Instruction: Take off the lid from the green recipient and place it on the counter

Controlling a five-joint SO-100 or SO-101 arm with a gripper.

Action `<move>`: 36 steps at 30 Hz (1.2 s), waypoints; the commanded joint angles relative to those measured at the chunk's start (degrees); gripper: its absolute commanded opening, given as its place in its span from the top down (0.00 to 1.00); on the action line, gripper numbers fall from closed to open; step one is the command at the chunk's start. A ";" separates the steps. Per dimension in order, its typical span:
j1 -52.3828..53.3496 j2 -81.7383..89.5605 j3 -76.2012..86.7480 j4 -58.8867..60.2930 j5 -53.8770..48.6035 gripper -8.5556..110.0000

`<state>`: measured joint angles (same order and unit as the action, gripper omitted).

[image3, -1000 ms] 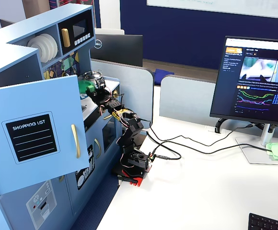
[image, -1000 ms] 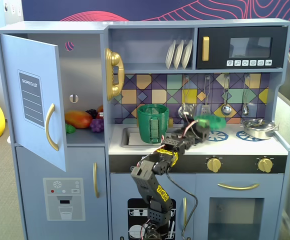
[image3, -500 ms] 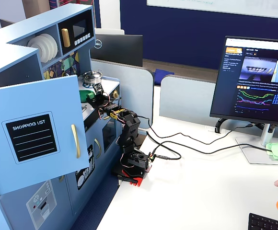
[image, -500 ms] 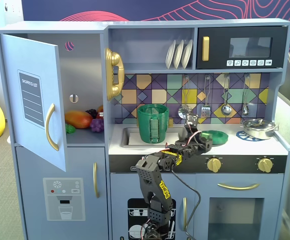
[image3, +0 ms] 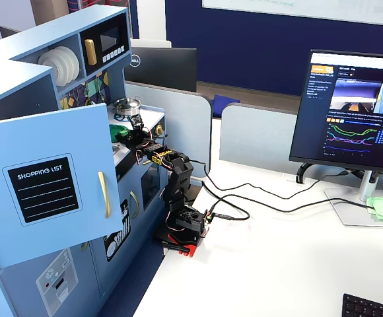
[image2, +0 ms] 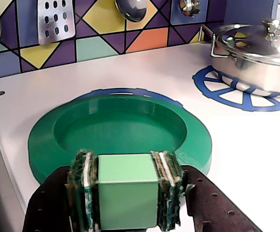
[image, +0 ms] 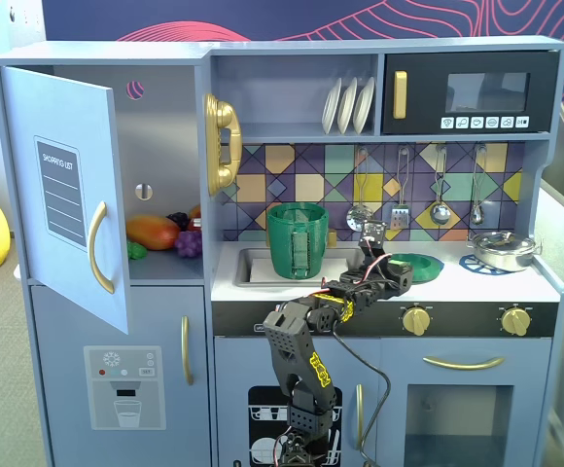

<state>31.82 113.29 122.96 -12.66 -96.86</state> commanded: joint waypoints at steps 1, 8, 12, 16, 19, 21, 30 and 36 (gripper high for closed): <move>-0.09 9.84 -2.29 6.50 0.53 0.76; -1.32 26.54 -2.55 29.18 0.62 0.77; -4.39 35.33 -2.20 46.76 1.93 0.77; -11.69 42.63 -0.62 67.15 -2.64 0.80; -17.58 47.46 4.04 75.85 -2.90 0.82; -20.57 50.98 9.05 77.34 -2.72 0.84; -27.77 60.82 33.84 70.40 1.58 0.90; -30.23 63.46 44.91 64.69 4.22 0.92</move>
<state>3.16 174.73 164.71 54.67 -94.66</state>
